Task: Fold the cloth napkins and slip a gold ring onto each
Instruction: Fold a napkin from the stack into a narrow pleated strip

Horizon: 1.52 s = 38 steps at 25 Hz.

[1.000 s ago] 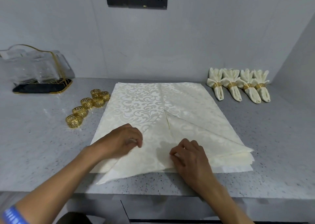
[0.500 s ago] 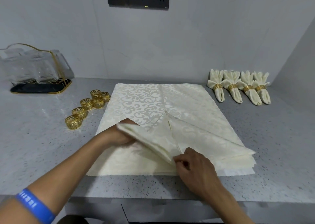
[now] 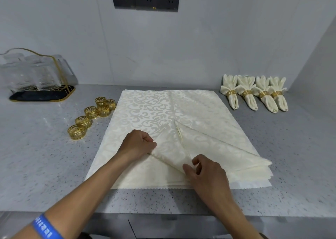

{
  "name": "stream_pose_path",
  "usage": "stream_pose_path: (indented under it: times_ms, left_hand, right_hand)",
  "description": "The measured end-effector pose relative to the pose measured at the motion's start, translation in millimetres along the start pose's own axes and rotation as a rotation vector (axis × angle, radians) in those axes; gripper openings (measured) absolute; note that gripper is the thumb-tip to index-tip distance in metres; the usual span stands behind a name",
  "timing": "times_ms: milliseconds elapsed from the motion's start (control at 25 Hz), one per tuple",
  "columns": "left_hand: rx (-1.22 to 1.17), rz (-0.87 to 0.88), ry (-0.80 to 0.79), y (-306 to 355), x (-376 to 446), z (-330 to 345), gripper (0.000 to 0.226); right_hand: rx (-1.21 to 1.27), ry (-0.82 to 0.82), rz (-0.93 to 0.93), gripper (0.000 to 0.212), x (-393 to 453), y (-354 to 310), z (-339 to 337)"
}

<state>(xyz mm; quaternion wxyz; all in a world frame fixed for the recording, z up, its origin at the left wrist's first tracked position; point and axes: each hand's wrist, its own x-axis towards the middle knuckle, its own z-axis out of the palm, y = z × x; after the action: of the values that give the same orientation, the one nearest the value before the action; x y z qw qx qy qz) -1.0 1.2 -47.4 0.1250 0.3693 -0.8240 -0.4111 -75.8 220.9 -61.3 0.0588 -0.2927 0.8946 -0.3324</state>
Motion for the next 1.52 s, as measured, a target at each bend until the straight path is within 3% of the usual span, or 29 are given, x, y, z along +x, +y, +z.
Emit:
stream_pose_path:
  times_ms: [200,440,480,560,680,800,960,1080,1240,1400,1520]
  left_hand:
    - [-0.016,0.002,0.005,1.9,-1.9,1.0,0.012]
    - [0.084,0.001,0.037,4.2,-3.7,4.2,0.008]
    - [0.172,0.045,0.092,4.8,-7.4,5.2,0.012]
    - [0.4,0.302,0.21,6.8,-23.4,13.7,0.018]
    - [0.429,0.73,0.084,20.9,-61.5,47.3,0.019]
    - [0.465,0.744,0.002,27.3,-80.2,73.0,0.025]
    - [0.593,0.784,0.054,18.7,-78.9,76.9,0.036]
    - [0.689,0.833,0.112,20.6,-81.9,87.4,0.039]
    - [0.729,0.818,0.161,20.7,-83.7,84.7,0.037]
    - [0.672,0.78,0.173,11.9,-88.0,75.3,0.03]
    - [0.692,0.796,0.186,12.9,-90.2,80.6,0.032]
  right_hand:
    - [-0.101,0.046,-0.031,0.032,-1.4,1.4,4.4]
    - [-0.098,0.1,-0.076,0.014,-2.6,3.7,9.9]
    - [-0.116,0.11,-0.08,0.017,-3.7,4.6,11.1]
    - [-0.132,0.114,-0.075,0.021,-4.9,3.9,11.0]
    - [-0.157,0.088,-0.073,0.024,-3.3,2.8,10.4]
    - [-0.121,-0.014,-0.096,0.018,-3.8,6.2,-6.4]
    - [-0.17,0.122,-0.113,0.019,37.6,43.8,-81.1]
    - [-0.432,-0.049,-0.028,0.024,73.8,85.4,-118.5]
    - [-0.2,-0.261,0.066,0.025,79.6,110.9,-123.2]
    - [-0.048,-0.492,0.022,0.021,64.3,111.2,-134.7]
    - [-0.082,-0.485,0.024,0.021,59.0,111.8,-129.1]
